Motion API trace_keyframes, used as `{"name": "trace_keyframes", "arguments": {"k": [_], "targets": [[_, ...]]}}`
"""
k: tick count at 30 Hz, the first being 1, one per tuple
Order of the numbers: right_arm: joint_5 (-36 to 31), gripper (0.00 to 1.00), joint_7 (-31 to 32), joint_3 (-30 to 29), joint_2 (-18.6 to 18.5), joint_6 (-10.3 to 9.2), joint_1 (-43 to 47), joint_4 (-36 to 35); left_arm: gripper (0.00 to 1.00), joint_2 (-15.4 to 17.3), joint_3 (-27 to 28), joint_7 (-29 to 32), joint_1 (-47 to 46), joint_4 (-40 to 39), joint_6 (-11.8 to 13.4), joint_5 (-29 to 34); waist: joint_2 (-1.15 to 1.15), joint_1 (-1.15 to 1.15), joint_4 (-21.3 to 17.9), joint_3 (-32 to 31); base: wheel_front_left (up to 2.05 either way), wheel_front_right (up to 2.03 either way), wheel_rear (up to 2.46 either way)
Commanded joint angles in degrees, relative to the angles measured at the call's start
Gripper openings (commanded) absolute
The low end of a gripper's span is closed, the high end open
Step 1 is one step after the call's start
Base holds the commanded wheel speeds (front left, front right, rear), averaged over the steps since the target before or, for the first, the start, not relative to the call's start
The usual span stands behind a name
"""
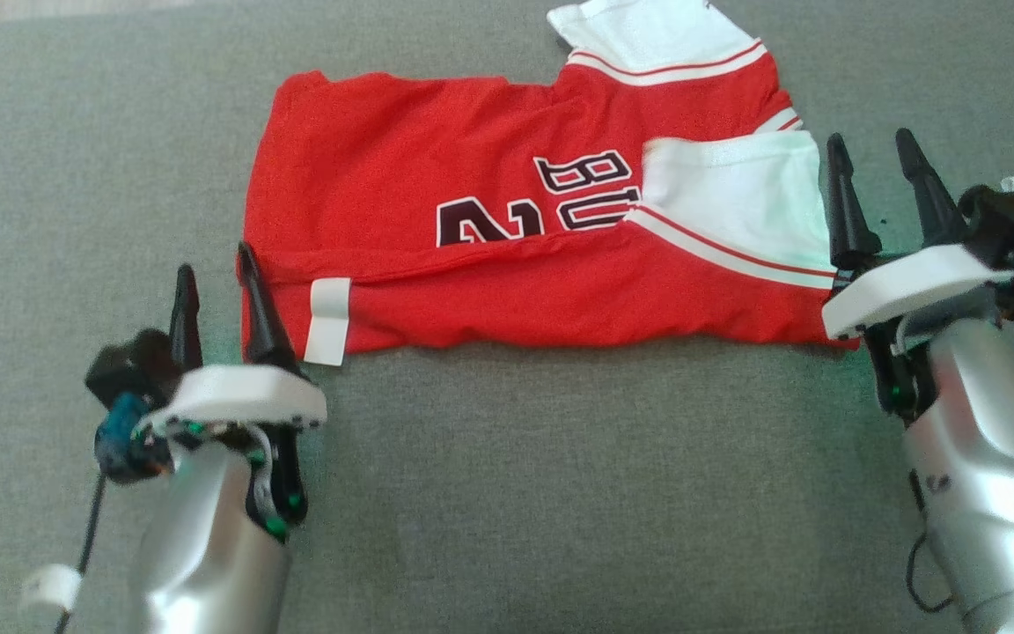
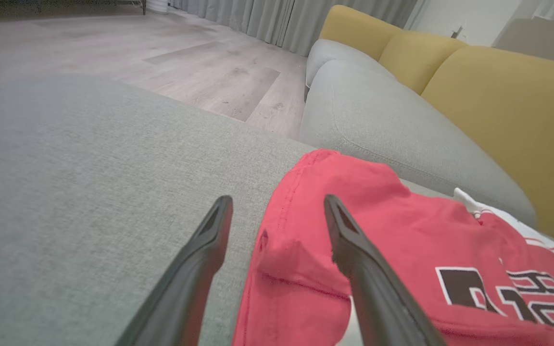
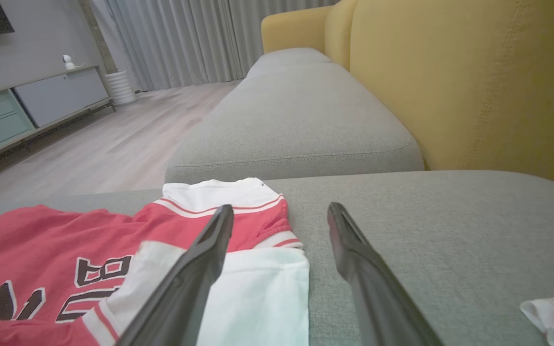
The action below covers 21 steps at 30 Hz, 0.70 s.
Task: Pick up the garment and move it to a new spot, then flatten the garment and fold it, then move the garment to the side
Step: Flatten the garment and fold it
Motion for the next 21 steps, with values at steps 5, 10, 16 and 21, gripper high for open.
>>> {"name": "trace_keyframes", "arguments": {"k": [5, 10, 16, 21], "targets": [[-4.4, 1.0, -0.7, -3.6, 3.3, 0.37, 6.5, -5.4, 1.0, 1.2, 2.1, -0.4, 6.1, -5.8, 0.3, 8.5, 0.0, 0.0, 0.0, -3.1, 0.0, 0.0, 0.0], [-7.2, 1.0, -0.7, -6.2, 5.3, 0.37, 13.3, -7.5, 1.0, 1.2, 1.8, -0.4, 12.1, -6.9, -0.3, 14.6, 0.0, 0.0, 0.2, -7.2, 0.0, 0.0, 0.0], [-8.5, 1.0, -0.7, -8.1, 7.1, 0.37, 20.3, -8.6, 1.0, 1.2, 1.8, -0.4, 19.1, -8.2, -0.9, 16.6, 0.0, 0.0, 0.6, -12.3, 0.0, 0.0, 0.0], [-8.8, 1.0, -0.7, -8.7, 7.8, 0.37, 23.4, -8.3, 1.0, 1.2, 1.1, -0.4, 22.3, -9.1, -1.2, 16.9, 0.0, 0.0, 1.0, -14.2, 0.0, 0.0, 0.0]]}}
